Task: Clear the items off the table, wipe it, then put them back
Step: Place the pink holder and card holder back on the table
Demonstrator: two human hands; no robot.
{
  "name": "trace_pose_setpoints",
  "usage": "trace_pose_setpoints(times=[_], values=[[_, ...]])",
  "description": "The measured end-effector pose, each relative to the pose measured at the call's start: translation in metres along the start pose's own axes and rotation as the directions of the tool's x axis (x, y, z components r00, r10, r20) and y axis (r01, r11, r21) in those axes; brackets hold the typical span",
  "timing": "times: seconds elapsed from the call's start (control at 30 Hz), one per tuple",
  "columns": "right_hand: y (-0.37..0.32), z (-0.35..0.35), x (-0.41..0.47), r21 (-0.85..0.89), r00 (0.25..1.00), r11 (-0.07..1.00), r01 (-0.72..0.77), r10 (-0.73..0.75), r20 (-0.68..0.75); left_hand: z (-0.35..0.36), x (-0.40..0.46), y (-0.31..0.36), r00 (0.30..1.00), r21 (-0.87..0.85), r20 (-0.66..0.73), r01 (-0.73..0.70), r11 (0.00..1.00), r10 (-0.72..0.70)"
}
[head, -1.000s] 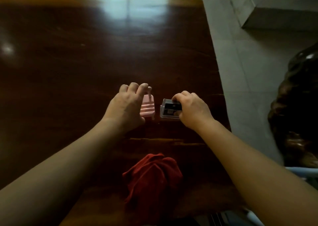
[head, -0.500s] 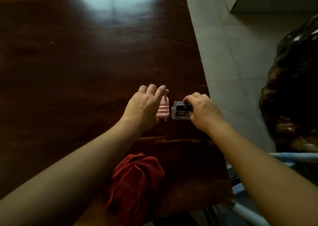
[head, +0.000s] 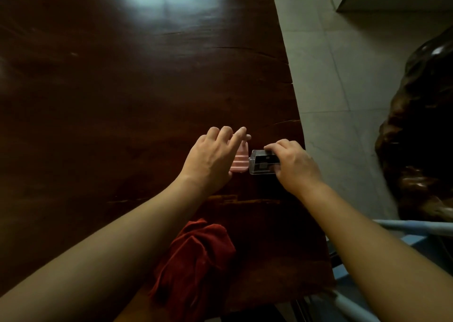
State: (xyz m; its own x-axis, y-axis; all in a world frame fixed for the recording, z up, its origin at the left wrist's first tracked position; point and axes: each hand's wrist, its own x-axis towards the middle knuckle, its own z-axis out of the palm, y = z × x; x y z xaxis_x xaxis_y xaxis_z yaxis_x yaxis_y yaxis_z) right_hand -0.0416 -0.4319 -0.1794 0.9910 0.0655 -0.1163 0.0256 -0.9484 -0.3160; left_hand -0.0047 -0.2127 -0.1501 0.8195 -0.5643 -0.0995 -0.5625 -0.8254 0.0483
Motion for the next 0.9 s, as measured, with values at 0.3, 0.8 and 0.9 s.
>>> trace_pose_setpoints(times=[0.3, 0.8, 0.9], values=[[-0.002, -0.009, -0.01, 0.056, 1.0, 0.998, 0.009, -0.01, 0.005, -0.001, -0.007, -0.001, 0.998, -0.117, -0.057, 0.029, 0.993, -0.035], [-0.063, 0.0, -0.09, 0.154, 0.929, 0.973, 0.171, -0.211, 0.305, -0.011, -0.137, -0.029, 0.93, -0.297, -0.057, 0.331, 0.896, -0.363], [-0.089, 0.009, -0.097, 0.147, 0.911, 0.972, 0.185, -0.226, 0.346, -0.002, -0.184, -0.054, 0.887, -0.306, -0.05, 0.424, 0.852, -0.459]])
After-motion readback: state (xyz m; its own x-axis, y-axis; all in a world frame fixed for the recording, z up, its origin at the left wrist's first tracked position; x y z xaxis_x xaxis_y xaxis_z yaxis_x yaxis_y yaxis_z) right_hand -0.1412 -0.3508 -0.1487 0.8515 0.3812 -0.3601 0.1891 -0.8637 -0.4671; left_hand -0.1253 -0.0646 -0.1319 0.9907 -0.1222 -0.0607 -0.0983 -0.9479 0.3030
